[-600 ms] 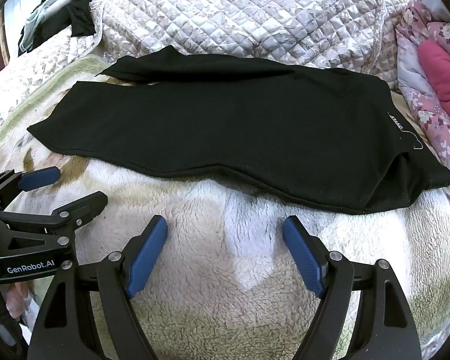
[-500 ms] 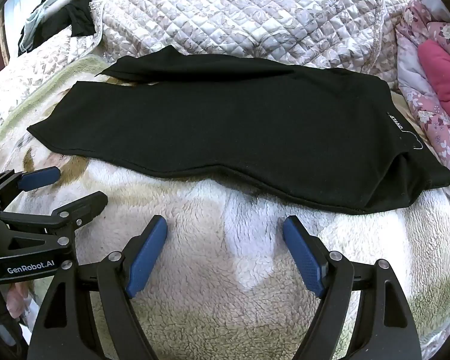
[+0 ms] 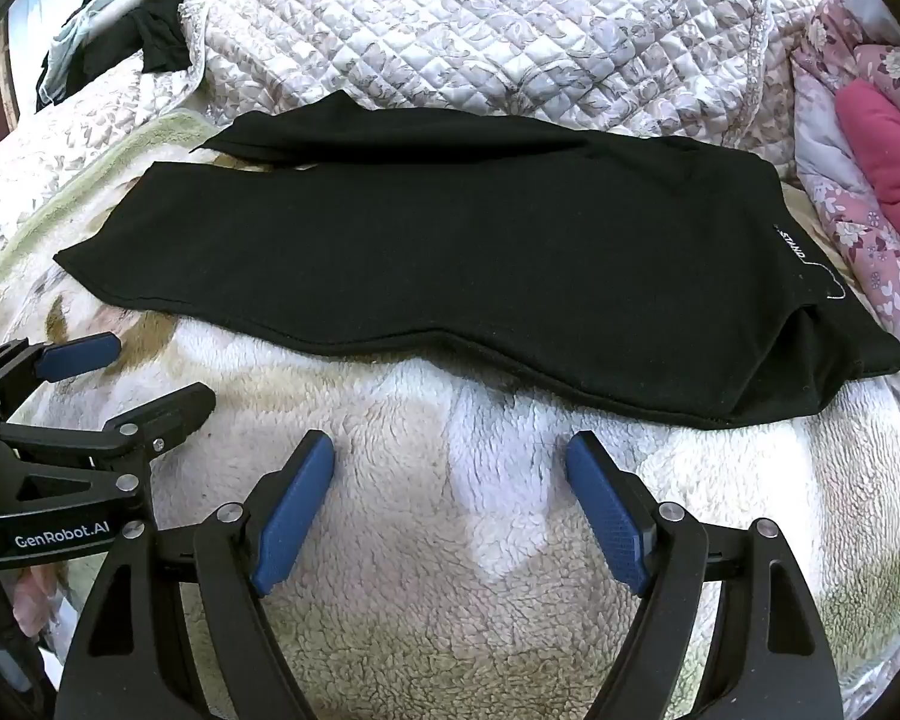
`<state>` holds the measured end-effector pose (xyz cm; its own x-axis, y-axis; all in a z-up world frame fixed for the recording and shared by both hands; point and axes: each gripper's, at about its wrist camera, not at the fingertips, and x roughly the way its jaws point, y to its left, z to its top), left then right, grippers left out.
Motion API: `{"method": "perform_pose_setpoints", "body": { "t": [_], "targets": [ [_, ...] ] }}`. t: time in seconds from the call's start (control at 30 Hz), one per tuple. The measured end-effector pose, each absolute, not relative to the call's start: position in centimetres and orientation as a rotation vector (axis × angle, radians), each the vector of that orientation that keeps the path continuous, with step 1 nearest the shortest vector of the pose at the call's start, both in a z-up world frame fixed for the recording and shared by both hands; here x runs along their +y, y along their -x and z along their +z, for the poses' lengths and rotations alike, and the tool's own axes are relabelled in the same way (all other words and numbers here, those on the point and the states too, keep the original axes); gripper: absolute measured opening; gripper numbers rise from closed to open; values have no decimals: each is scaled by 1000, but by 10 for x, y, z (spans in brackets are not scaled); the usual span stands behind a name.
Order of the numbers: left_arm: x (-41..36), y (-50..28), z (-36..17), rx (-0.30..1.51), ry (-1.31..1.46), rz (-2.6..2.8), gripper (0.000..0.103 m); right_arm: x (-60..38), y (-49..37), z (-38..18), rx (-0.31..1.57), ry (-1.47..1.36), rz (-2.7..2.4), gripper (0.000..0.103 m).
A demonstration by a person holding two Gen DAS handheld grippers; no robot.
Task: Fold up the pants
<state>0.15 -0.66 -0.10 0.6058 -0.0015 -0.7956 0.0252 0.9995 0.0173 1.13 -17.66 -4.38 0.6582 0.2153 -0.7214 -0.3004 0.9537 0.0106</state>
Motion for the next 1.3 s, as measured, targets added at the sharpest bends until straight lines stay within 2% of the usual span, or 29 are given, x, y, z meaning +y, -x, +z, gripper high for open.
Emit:
{"method": "perform_pose_setpoints", "body": {
  "t": [0.9, 1.3],
  "targets": [
    [-7, 3, -1, 916, -27, -15, 92, -177, -12, -43, 816, 110, 304, 80],
    [0, 2, 2, 914, 1, -47, 91, -195, -14, -35, 811, -10, 356, 80]
  ]
}}
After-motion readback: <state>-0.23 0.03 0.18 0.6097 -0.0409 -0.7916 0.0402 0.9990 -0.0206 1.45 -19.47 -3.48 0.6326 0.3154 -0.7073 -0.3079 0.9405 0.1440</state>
